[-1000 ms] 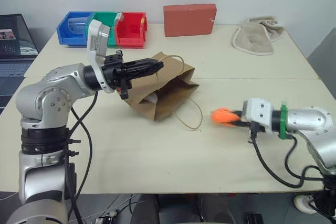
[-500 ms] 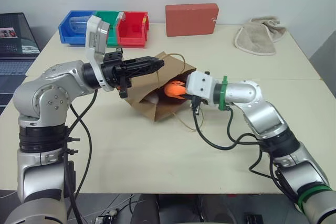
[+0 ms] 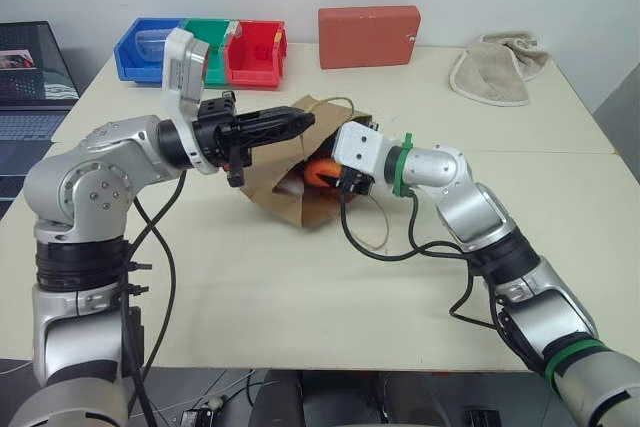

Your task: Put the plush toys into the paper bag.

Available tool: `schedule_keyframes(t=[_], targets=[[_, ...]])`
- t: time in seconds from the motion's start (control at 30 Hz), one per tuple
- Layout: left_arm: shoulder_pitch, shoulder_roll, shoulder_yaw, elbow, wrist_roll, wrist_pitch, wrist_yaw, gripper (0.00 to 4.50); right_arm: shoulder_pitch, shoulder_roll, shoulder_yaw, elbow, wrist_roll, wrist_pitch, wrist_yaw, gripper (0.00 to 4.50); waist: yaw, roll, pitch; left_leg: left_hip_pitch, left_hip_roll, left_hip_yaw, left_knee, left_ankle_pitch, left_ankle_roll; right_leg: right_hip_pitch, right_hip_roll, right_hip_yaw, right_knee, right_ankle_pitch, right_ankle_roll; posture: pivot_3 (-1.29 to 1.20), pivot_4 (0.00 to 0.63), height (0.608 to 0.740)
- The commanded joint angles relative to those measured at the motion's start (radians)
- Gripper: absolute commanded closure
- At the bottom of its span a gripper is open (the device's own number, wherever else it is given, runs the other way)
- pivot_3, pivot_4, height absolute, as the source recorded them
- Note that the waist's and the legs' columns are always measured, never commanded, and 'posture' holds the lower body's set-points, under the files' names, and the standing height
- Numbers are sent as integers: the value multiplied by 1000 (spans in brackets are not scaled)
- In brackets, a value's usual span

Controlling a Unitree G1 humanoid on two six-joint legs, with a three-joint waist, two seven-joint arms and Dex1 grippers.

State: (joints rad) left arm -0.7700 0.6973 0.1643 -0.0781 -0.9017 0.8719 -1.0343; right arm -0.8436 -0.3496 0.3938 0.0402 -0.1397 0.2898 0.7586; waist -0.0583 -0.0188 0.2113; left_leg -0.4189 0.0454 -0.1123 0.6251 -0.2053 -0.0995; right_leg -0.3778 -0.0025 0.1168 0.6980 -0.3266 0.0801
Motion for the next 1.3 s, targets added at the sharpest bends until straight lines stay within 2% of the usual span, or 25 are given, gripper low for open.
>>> schedule_keyframes(t=[0.03,0.2,0.4,0.53,0.6,0.8,0.93,1.0,1.07,1.3], targets=[[-27,-2,31,-2,-15,-10,7,4500,11,-37,-58,-137,45,48,46,367,1,0,0,0,0,0,0,0,0,0,0,0,0,0,0,0,150,740],[-33,-6,31,6,-12,-12,9,4500,104,-151,-148,-358,193,182,167,367,5,0,0,0,0,0,0,0,0,1,0,0,-1,0,0,0,150,740],[-27,-4,35,3,-12,-11,10,4500,247,-252,-257,-507,346,335,208,367,2,0,0,0,0,-1,0,0,0,2,0,0,-1,0,0,0,150,740],[-24,1,35,5,-10,-13,7,4500,385,-236,-281,-458,318,398,86,367,2,0,0,1,0,0,1,0,0,2,0,0,-1,0,0,0,150,740],[-27,1,34,8,-7,-14,6,4500,408,-234,-247,-406,245,395,6,367,1,0,0,1,0,0,1,0,0,2,0,1,-1,0,0,0,150,740],[-37,7,31,19,-2,-15,0,4500,371,-87,-264,-185,275,439,-103,367,-4,0,0,2,0,1,1,0,0,1,1,2,0,0,0,0,150,740],[-38,13,28,23,4,-17,-6,4500,336,-47,-282,-216,371,521,-59,367,-3,0,0,1,0,1,1,0,0,1,1,2,0,0,0,0,150,740],[-37,14,30,22,4,-16,-5,4500,336,-56,-263,-216,377,527,-45,736,-3,0,0,1,0,1,0,0,0,1,1,1,0,0,0,0,150,740],[-36,16,32,21,4,-15,-4,4500,341,-56,-254,-218,389,534,-42,1309,-2,0,0,1,0,1,-1,0,0,1,1,1,-1,0,0,0,150,740],[-33,19,36,25,8,-20,-3,4500,357,-72,-248,-258,430,583,-30,3976,-1,0,0,1,0,1,-1,0,0,1,1,1,-1,0,0,0,150,740]])
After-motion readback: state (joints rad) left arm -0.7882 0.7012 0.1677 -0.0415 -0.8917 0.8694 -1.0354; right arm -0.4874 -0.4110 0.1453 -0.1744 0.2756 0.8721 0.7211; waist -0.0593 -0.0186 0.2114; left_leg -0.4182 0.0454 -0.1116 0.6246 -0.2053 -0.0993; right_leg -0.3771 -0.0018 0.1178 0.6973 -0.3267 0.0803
